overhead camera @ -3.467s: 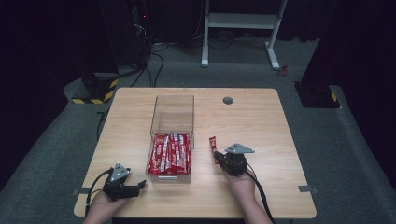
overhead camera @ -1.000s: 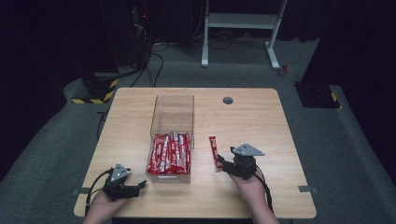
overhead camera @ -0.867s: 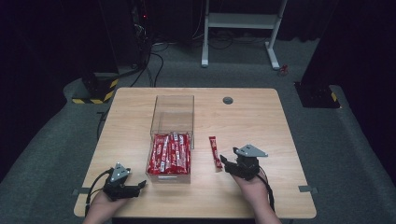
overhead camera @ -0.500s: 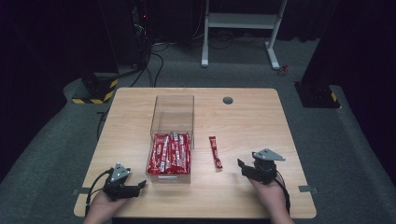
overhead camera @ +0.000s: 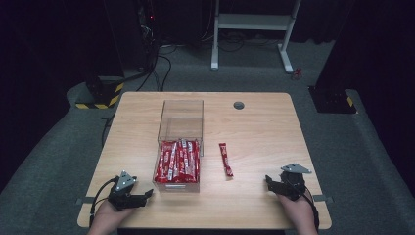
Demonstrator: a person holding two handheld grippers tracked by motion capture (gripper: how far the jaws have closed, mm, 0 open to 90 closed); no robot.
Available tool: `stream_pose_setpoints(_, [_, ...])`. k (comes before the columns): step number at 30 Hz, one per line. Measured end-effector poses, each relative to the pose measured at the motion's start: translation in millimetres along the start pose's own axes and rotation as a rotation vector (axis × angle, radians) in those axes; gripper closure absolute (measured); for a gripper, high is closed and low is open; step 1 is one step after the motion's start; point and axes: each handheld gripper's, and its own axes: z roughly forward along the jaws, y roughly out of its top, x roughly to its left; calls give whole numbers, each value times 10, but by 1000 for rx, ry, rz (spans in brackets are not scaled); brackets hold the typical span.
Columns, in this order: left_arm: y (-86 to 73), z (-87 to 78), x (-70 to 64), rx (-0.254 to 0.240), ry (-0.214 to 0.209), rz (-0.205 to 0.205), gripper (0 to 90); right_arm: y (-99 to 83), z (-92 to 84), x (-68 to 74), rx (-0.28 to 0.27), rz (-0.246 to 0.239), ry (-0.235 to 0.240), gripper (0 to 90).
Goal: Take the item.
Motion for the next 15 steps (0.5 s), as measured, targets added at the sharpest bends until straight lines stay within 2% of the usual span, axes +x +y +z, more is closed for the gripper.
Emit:
stream_pose_setpoints(4, [0, 0, 0, 0, 0, 0, 166, 14, 44, -7, -3, -5, 8, 113])
stream_pose_setpoints(9, [0, 0, 0, 0, 0, 0, 166, 95, 126, 50, 9, 43, -32, 92])
stream_pose_setpoints(15, [0, 0, 0, 0, 0, 0, 166, 112, 145, 66, 7, 42, -35, 92])
